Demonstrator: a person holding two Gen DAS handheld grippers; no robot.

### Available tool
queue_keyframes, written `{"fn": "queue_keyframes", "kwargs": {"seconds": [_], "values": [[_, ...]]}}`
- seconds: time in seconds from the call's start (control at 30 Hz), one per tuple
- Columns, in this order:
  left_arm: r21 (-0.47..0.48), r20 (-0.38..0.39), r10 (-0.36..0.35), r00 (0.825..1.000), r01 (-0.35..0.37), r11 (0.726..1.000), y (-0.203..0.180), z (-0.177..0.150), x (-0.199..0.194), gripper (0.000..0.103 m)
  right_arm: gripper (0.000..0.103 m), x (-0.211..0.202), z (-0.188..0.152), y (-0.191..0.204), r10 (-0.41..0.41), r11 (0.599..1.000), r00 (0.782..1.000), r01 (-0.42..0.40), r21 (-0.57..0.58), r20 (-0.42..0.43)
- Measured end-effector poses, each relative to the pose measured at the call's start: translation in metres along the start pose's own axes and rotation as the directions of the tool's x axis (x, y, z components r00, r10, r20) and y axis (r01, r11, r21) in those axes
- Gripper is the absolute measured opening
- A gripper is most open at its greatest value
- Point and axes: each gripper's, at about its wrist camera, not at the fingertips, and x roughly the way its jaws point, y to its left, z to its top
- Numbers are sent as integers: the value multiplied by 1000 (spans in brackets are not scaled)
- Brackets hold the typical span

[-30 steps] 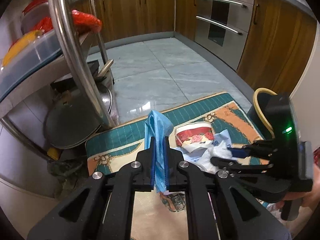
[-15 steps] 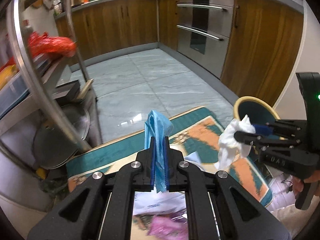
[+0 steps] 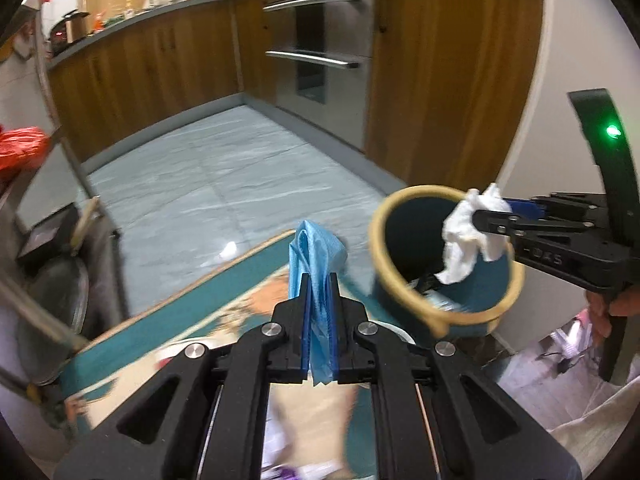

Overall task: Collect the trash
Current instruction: 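Grasp the white tissue with the right tool while the left tool carries the mask toward the bin, then open both tools over the teal bin to drop the mask and tissue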

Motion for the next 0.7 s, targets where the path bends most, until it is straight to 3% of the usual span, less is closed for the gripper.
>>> {"fn": "queue_keyframes", "kwargs": {"seconds": [0.13,0.33,0.6,0.7], "values": [[51,-9,-63,998,63,997,-40,1,24,7,28,14,-4,-29,-57,997,998,58,47,-33],[102,-59,-78,995,84,991,-80,-2,64,7,28,32,-15,-48,-136,990,986,140,32,-98],[101,-109,-95,989,106,989,-110,-3,112,7,28,41,-26,-74,-164,982,973,176,67,-161],[104,-120,-92,989,105,989,-113,-6,116,7,28,42,-29,-80,-137,982,974,158,106,-178]]}}
